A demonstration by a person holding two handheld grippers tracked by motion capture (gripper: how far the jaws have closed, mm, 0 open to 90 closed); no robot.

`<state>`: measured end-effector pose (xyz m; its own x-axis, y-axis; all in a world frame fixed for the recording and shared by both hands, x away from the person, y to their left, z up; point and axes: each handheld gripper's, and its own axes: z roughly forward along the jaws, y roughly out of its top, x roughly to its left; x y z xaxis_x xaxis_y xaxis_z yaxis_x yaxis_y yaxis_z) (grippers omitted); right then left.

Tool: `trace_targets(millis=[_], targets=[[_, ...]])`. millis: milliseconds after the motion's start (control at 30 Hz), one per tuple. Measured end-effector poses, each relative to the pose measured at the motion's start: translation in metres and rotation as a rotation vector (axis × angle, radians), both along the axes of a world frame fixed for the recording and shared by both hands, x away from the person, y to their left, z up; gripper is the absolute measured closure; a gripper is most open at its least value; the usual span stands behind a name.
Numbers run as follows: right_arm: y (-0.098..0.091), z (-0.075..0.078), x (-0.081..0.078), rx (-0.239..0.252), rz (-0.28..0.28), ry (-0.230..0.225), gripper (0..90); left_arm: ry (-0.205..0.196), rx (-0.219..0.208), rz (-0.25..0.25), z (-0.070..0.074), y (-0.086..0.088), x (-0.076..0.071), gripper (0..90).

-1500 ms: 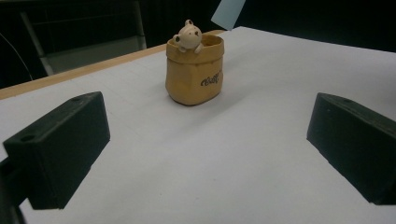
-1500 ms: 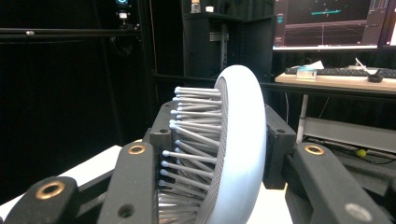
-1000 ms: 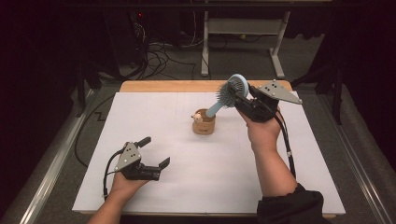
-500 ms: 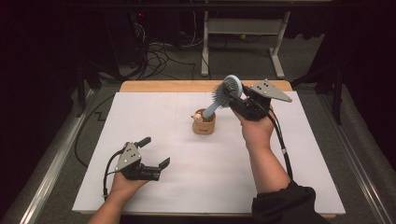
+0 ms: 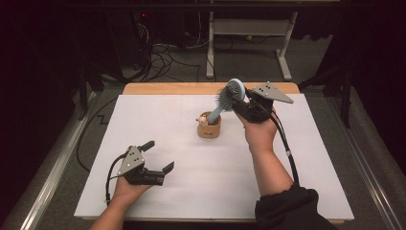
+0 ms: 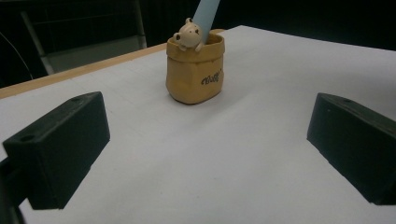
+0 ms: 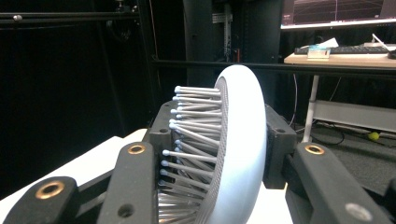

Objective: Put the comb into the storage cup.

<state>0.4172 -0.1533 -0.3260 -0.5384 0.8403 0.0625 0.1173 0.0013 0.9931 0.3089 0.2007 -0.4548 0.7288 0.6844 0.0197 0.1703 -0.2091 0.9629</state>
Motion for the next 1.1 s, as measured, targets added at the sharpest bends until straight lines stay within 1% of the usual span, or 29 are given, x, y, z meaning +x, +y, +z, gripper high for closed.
trace_targets(millis=[200, 433, 800, 1100], targets=[[0.005, -0.006, 0.003, -0.011, 0.009, 0.017, 59.4, 0.001, 0.001, -0.001, 0.000, 0.000, 0.000, 0.0], [0.010, -0.011, 0.004, -0.020, 0.016, 0.024, 59.4, 0.003, -0.001, -0.003, -0.001, -0.001, 0.000, 0.0], [0.015, -0.019, 0.009, -0.020, 0.017, 0.044, 59.4, 0.004, 0.003, -0.002, -0.001, -0.001, 0.000, 0.0], [0.020, -0.025, 0.013, -0.017, 0.020, 0.050, 59.4, 0.008, 0.005, 0.002, -0.002, -0.001, 0.001, 0.0]])
